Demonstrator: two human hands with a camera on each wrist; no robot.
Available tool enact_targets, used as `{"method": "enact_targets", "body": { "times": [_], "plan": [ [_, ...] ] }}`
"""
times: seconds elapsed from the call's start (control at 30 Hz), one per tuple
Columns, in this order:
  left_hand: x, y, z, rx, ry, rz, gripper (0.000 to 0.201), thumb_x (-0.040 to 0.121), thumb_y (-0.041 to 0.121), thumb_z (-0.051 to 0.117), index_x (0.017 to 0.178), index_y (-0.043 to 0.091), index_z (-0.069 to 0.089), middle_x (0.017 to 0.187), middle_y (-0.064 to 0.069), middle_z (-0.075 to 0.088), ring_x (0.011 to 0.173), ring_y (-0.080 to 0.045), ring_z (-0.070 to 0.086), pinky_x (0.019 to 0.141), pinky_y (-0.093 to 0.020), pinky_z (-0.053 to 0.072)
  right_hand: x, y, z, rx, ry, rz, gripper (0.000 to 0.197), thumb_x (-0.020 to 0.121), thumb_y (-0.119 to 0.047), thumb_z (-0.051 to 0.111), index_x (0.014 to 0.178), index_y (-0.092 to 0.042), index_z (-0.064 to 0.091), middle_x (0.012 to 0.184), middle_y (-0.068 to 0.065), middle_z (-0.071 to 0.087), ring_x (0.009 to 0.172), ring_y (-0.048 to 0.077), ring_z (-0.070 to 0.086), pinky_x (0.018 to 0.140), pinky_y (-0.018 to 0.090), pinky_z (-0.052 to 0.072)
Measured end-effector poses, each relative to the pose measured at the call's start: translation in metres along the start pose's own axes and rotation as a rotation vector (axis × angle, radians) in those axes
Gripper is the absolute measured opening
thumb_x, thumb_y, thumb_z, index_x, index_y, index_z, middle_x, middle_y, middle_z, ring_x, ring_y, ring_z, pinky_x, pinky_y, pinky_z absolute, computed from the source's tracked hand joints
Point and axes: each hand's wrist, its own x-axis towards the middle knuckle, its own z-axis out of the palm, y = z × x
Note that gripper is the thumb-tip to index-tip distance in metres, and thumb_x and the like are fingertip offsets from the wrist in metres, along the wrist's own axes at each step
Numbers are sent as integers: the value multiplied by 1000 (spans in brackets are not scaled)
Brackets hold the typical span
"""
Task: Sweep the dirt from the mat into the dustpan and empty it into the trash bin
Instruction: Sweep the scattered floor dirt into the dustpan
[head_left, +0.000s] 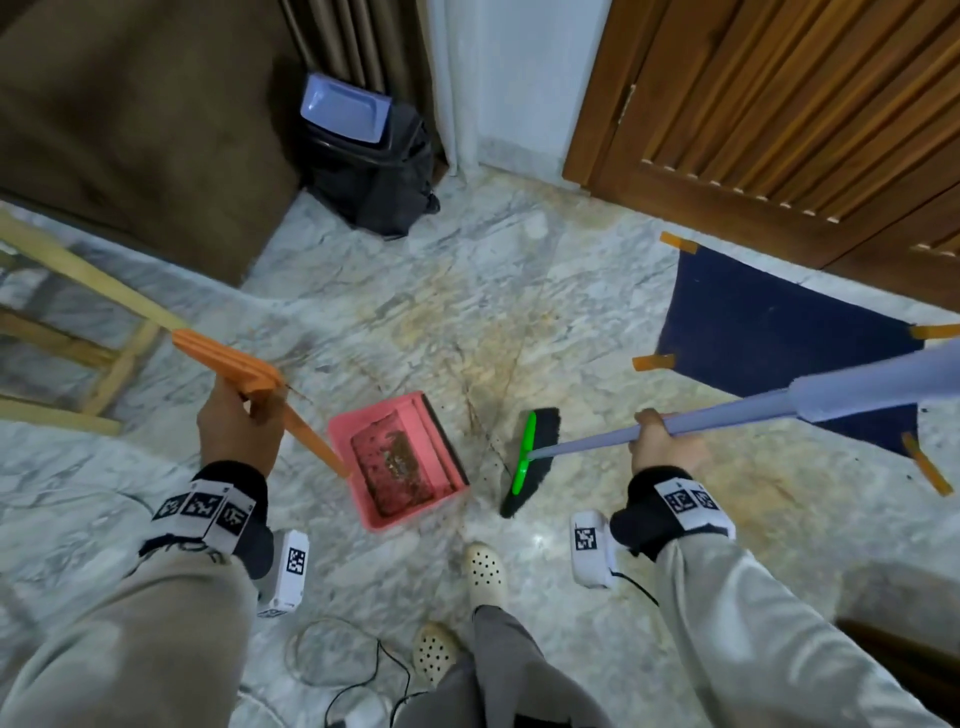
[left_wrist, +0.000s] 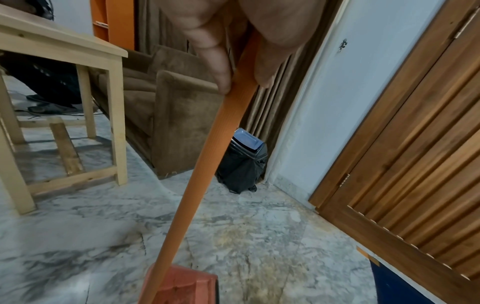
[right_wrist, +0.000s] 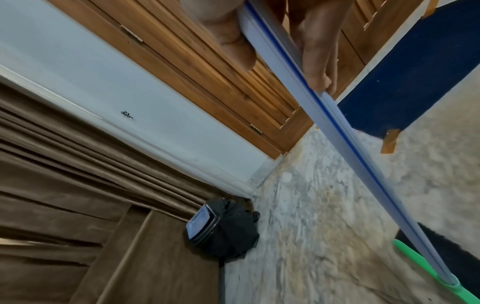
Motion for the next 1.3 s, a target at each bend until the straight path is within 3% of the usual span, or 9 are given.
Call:
{"method": "enact_targets", "body": {
  "times": [0.2,0.4,0.6,0.77,0.9,1.0,1.13,1.23,1.3],
  "plan": [
    [19,10,5,20,7,-3,10,87,8,57,95,5,53,87,-15,55,77,-28,52,79,-42,44,22,-40,20,45,33,34,33,65,-35,64,81,-5,65,80,17,69,71,35,65,65,39,53],
    [33,21,-3,33,19,18,8,87,5,54,91,12,51,70,2,47,77,-21,44,72,-29,34,35,-65,35,139,12,28,23,60,-28,65,75,-12,71,66,5,62,64,30,64,68,44,59],
    [38,30,-5,-4,33,29,12,89,2,50,98,9,54,91,-7,51,81,-20,47,49,-14,38,34,-84,43,191,2,24,37,63,-28,63,90,-2,65,84,14,71,67,30,66,67,42,59],
    [50,16,-5,31,48,3,13,87,4,53,100,1,54,95,-20,60,78,-27,52,74,-33,39,40,-113,29,132,43,-39,39,63,-24,65,93,2,64,86,16,67,65,32,65,65,49,59],
    [48,18,-10,41,75,13,12,87,2,53,99,-1,55,99,-24,61,79,-23,47,75,-32,36,40,-146,17,119,0,-163,27,68,-19,63,85,2,66,80,18,68,62,30,65,67,49,59],
    [46,19,-15,57,87,36,13,87,1,53,99,-3,55,99,-27,61,83,-33,54,76,-35,38,42,-173,23,112,-30,-290,28,67,-20,63,83,3,67,83,21,70,64,30,66,68,50,59],
    [46,4,-17,48,53,48,14,87,3,54,100,-3,55,95,-23,61,81,-28,54,78,-34,41,41,-192,54,33,-89,-487,12,65,-24,59,55,-17,57,70,18,66,68,38,67,63,54,56],
    [43,-12,-13,59,2,50,8,86,4,55,94,2,56,84,-18,60,73,-26,52,74,-33,42,31,-186,82,-47,-199,-661,20,74,-18,56,65,-3,63,67,23,62,60,35,62,58,41,56],
    [41,-17,-11,58,-20,34,7,86,2,55,92,3,56,79,-13,57,72,-26,51,74,-35,44,26,-166,105,-270,-363,-745,25,83,-17,55,80,4,66,75,24,62,61,28,56,54,29,43]
  ]
}}
